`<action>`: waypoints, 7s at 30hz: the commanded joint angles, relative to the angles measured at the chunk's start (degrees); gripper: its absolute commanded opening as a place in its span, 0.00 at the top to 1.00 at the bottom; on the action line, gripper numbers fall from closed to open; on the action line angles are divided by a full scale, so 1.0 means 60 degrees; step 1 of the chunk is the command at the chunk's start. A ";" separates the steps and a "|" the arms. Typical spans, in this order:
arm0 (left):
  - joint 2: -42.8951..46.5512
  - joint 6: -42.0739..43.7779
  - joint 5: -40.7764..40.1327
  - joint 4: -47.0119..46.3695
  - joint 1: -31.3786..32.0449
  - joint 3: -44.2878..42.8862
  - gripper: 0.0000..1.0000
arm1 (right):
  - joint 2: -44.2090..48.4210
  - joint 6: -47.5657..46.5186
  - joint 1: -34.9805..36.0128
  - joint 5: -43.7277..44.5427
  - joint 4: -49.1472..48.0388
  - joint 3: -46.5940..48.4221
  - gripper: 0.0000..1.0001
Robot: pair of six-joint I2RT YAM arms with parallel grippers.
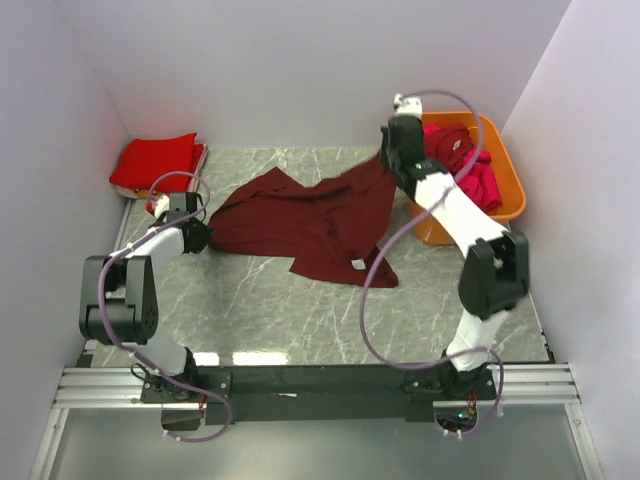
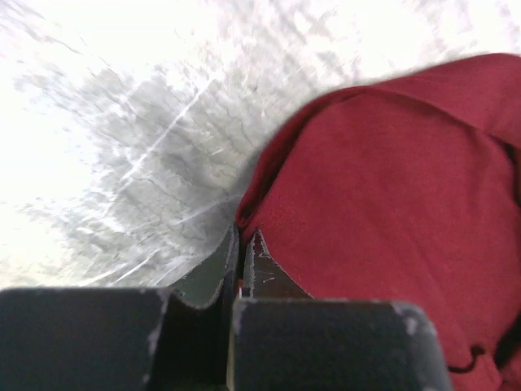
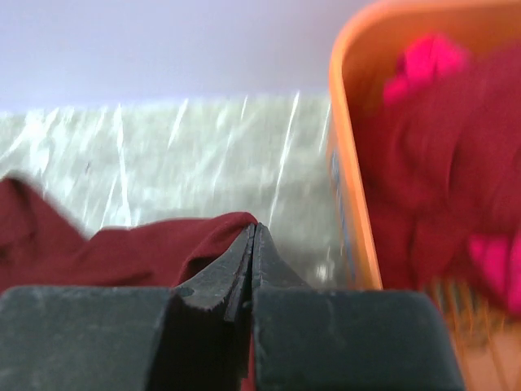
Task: Fold and stack the t-shirts
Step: Flatten the tshirt out
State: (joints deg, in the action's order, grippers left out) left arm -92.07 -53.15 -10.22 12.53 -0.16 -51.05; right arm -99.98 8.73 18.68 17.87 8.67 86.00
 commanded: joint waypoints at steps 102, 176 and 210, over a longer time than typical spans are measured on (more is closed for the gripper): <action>0.7439 0.1270 -0.2762 0.2437 0.1536 -0.6216 0.99 | 0.6239 -0.4030 0.3597 0.3905 0.1708 0.4551 1.00; 0.1020 0.1152 -0.1213 0.1280 -0.0207 -0.1936 0.01 | -0.1384 0.3028 0.0784 -0.1863 0.4357 -0.3037 0.11; -0.2408 0.2163 0.0575 0.1880 -0.0017 -0.4544 0.01 | -0.3607 0.2265 0.1267 -0.1528 0.4942 0.2615 0.08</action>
State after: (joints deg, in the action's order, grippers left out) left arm -106.45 -42.15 -8.43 23.59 -0.58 -77.80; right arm -118.83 22.63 26.89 8.38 35.90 98.08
